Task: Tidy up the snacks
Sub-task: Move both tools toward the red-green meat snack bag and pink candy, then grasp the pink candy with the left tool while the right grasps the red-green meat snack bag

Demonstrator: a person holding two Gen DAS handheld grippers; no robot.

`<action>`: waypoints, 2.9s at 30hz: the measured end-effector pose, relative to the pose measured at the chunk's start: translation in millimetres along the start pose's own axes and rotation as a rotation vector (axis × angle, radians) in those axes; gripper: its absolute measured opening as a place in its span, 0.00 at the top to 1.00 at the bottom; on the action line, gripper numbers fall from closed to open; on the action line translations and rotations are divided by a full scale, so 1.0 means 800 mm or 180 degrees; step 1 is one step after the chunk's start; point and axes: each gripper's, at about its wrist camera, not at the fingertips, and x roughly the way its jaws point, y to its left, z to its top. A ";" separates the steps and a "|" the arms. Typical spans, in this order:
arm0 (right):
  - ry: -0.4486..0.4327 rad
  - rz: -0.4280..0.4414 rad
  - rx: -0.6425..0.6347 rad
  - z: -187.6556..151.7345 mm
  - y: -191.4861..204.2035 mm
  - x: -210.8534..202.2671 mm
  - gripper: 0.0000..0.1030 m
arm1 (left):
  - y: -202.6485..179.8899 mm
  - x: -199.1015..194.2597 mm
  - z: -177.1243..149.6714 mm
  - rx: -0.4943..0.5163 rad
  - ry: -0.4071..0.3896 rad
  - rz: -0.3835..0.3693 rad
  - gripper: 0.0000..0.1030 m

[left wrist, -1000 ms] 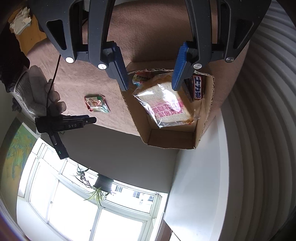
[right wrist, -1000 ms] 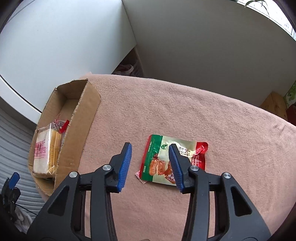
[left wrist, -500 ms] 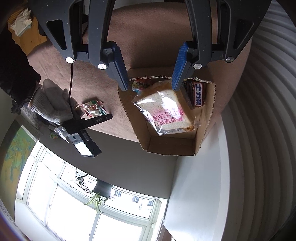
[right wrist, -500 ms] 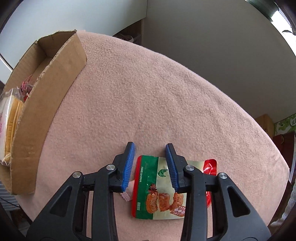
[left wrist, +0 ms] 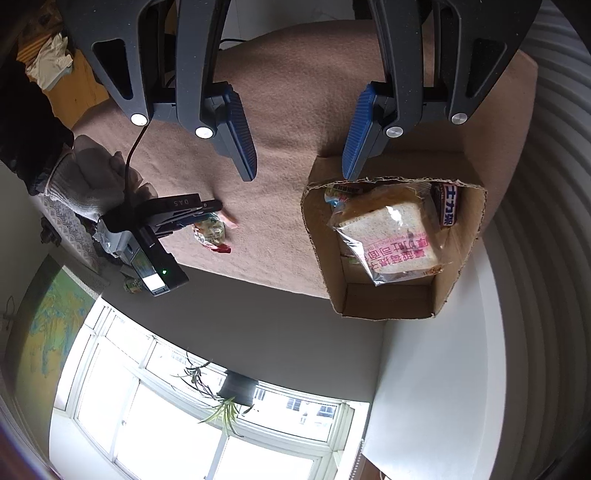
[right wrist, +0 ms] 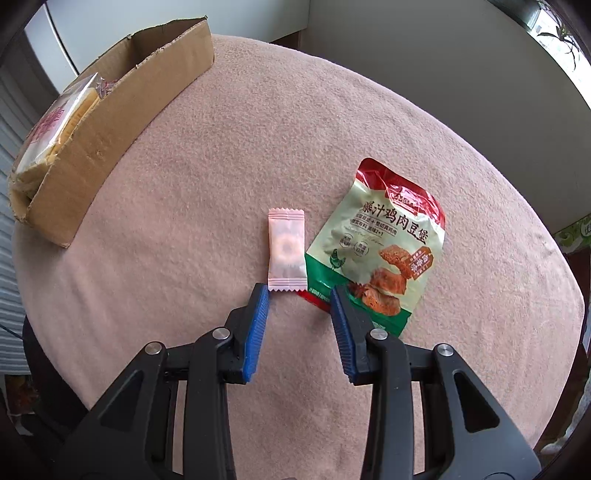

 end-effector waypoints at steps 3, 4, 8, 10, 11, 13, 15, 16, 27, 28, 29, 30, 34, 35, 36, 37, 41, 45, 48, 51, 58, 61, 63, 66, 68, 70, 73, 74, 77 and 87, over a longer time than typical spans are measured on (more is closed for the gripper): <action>-0.0035 0.0069 0.0260 -0.021 -0.024 -0.010 0.65 | -0.007 0.003 -0.005 0.0028 0.0041 0.0005 0.54; -0.0095 0.0095 0.0322 -0.026 -0.030 -0.017 0.65 | -0.009 0.005 -0.007 0.0026 0.0054 0.0005 0.54; -0.0441 0.0147 0.0693 -0.037 -0.055 -0.045 0.65 | -0.020 0.018 -0.009 0.0050 0.0123 -0.0025 0.54; -0.0559 0.0257 0.0952 -0.022 -0.066 -0.053 0.64 | -0.032 0.028 -0.011 0.0088 0.0184 -0.0058 0.54; -0.0596 0.0385 0.1046 -0.021 -0.071 -0.054 0.64 | -0.038 0.034 -0.012 0.0114 0.0216 -0.0077 0.54; -0.0650 0.0684 0.1212 -0.005 -0.069 -0.039 0.64 | -0.051 0.043 -0.014 0.0168 0.0262 -0.0128 0.54; -0.0697 0.0851 0.1354 0.001 -0.068 -0.033 0.64 | -0.062 0.049 -0.015 0.0203 0.0290 -0.0178 0.54; -0.0706 0.0913 0.1405 0.009 -0.065 -0.028 0.64 | -0.067 0.052 -0.015 0.0215 0.0304 -0.0194 0.54; -0.0569 0.1298 0.1793 0.045 -0.063 0.041 0.69 | -0.088 0.086 -0.002 0.0244 0.0420 -0.0210 0.54; -0.0549 0.1154 0.1792 0.046 -0.063 0.042 0.82 | -0.089 0.090 -0.001 0.0242 0.0433 -0.0213 0.54; -0.0500 0.1035 0.1798 0.047 -0.065 0.044 0.91 | -0.091 0.094 0.000 0.0236 0.0450 -0.0220 0.54; -0.0469 0.0998 0.1801 0.047 -0.068 0.045 1.00 | -0.093 0.098 0.001 0.0227 0.0470 -0.0228 0.54; -0.0518 0.0832 0.1821 0.033 -0.087 0.039 1.00 | -0.100 0.111 0.004 0.0230 0.0517 -0.0217 0.54; -0.0528 0.0786 0.1826 0.028 -0.093 0.036 1.00 | -0.101 0.114 0.006 0.0233 0.0528 -0.0211 0.54; -0.0527 0.0785 0.1825 0.023 -0.100 0.034 1.00 | -0.102 0.117 0.007 0.0233 0.0541 -0.0212 0.54; -0.0512 0.0821 0.1819 0.018 -0.107 0.033 1.00 | -0.104 0.121 0.008 0.0238 0.0554 -0.0208 0.54; -0.0514 0.1032 0.1715 0.001 -0.120 0.025 0.99 | -0.116 0.142 0.014 0.0238 0.0636 -0.0249 0.54; -0.0725 0.1106 0.1481 -0.014 -0.127 -0.007 0.95 | -0.131 0.170 0.019 0.0237 0.0724 -0.0246 0.54; -0.0905 0.0572 0.1254 -0.019 -0.133 -0.033 0.41 | -0.141 0.187 0.021 0.0176 0.0798 -0.0283 0.54; -0.1044 0.0313 0.1042 -0.017 -0.133 -0.049 0.16 | -0.151 0.201 0.027 0.0163 0.0809 -0.0221 0.54; -0.0838 0.0116 0.0755 0.000 -0.138 -0.034 0.16 | -0.164 0.233 0.044 0.0107 0.0864 -0.0026 0.54; -0.0764 0.0157 0.0741 0.004 -0.141 -0.024 0.16 | -0.165 0.247 0.051 0.0027 0.0906 0.0080 0.54; -0.0747 0.0198 0.0756 0.008 -0.144 -0.020 0.16 | -0.158 0.255 0.055 -0.0075 0.0958 0.0109 0.54; -0.0718 0.0266 0.0758 0.013 -0.147 -0.014 0.16 | -0.156 0.265 0.062 -0.0159 0.1016 0.0150 0.55; -0.0698 0.0290 0.0777 0.014 -0.149 -0.010 0.16 | -0.156 0.270 0.066 -0.0149 0.1046 0.0169 0.60; -0.0686 0.0308 0.0808 0.014 -0.151 -0.006 0.16 | -0.159 0.279 0.070 -0.0116 0.1083 0.0199 0.66; -0.0666 0.0323 0.0827 0.013 -0.150 -0.002 0.16 | -0.167 0.287 0.066 0.0010 0.1114 0.0247 0.76; -0.0658 0.0304 0.0823 0.014 -0.149 -0.001 0.16 | -0.171 0.288 0.064 0.0064 0.1097 0.0272 0.77; -0.0623 0.0267 0.0801 0.015 -0.147 0.004 0.16 | -0.179 0.295 0.061 0.0166 0.1079 0.0302 0.83; -0.0467 0.0091 0.0566 0.030 -0.113 0.031 0.16 | -0.159 0.285 0.060 0.0207 0.1063 0.0259 0.88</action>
